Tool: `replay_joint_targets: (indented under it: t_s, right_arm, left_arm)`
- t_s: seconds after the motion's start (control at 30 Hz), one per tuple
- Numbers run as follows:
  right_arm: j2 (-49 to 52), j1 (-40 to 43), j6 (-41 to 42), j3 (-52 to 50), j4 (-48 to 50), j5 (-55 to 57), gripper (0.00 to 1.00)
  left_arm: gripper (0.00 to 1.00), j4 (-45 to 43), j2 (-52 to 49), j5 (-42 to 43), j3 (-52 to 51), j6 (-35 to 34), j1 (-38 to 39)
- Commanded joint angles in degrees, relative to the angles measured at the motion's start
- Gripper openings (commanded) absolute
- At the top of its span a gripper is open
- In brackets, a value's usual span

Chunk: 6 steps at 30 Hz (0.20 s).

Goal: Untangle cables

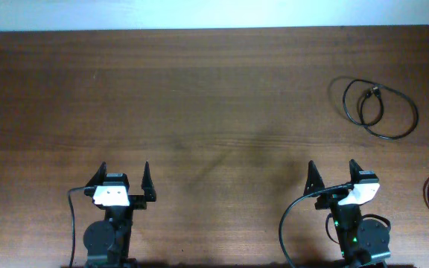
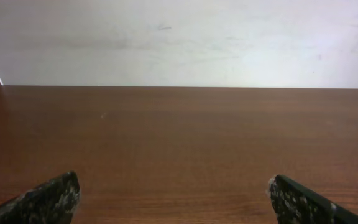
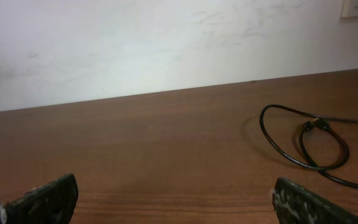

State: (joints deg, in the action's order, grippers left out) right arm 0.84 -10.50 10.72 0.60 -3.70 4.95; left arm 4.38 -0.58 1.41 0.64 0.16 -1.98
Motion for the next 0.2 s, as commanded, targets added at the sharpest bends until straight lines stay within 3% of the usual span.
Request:
replay_joint_targets:
  t_s: [0.0,0.17]
  right_arm:
    - [-0.6,-0.3,0.0,-0.3,-0.5,0.9,0.99]
    - [-0.6,-0.3,0.0,-0.3,-0.5,0.9,0.99]
  left_arm:
    - [0.99,0.4,0.3,-0.4,-0.1,0.7,0.2]
    - [0.99,0.4,0.3,-0.4,-0.1,0.7,0.2]
